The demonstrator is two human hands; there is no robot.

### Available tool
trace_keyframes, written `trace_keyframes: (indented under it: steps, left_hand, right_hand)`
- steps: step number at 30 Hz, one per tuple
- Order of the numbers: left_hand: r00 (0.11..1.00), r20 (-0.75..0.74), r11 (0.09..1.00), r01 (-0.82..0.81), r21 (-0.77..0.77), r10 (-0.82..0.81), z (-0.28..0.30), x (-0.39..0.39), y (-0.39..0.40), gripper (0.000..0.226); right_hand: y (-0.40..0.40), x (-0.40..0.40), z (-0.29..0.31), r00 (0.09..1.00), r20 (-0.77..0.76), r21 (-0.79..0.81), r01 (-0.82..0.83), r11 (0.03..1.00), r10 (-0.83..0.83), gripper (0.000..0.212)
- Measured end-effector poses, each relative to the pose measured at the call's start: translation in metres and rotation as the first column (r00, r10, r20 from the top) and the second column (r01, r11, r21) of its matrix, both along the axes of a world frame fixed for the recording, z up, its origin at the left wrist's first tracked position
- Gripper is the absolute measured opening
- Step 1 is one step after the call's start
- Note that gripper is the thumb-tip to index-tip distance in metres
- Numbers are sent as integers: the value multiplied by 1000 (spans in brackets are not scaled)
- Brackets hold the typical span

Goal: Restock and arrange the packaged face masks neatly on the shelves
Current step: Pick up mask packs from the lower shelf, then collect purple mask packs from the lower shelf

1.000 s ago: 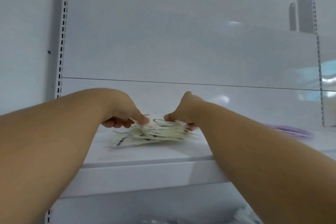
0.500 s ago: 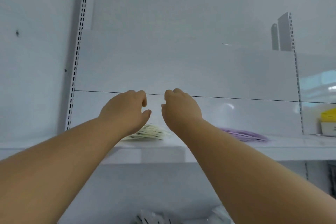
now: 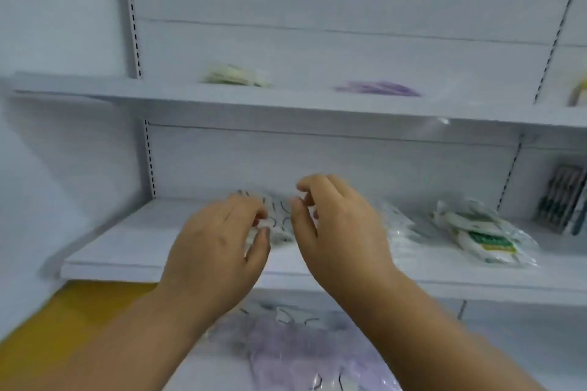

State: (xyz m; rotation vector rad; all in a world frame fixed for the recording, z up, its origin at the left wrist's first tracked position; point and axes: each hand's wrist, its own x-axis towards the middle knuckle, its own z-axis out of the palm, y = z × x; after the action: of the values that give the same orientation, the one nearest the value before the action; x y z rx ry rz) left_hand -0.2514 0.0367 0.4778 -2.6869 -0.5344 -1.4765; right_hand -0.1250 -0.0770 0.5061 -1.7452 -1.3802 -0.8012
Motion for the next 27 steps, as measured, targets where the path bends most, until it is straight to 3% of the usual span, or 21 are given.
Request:
trace_keyframes:
  steps: [2, 9, 20, 22, 24, 25, 27]
  left_hand:
    - [1000, -22, 997, 14, -80, -16, -39, -4, -20, 10]
    - [945, -307, 916, -24, -400, -109, -173, -16, -32, 19]
    - [881, -424, 780, -112, -615, -208, -289, -29, 26, 14]
    - [890, -392, 706, -124, -697, -231, -306, -18, 31, 16]
    - [906, -343, 571, -150, -807, -247, -324, -2, 36, 15]
    - [913, -322, 466, -178, -866, -250, -334, 9, 40, 14]
    - [939, -265, 158, -234, -959, -221, -353, 36, 52, 12]
  right_hand:
    - [-14, -5, -42, 998, -61, -47, -32, 998, 29, 17]
    - [-23, -21, -173, 959, -284, -190, -53, 980, -3, 20]
    - [24, -30, -297, 860, -474, -422, -33, 906, -190, 16]
    - [31, -17, -316, 846, -490, -461, -44, 886, -213, 18]
    - [42, 2, -337, 818, -525, -501, -73, 863, -236, 21]
    - [48, 14, -348, 805, -539, -522, -87, 848, -249, 21]
    - [63, 39, -373, 780, -566, -570, -136, 810, -268, 24]
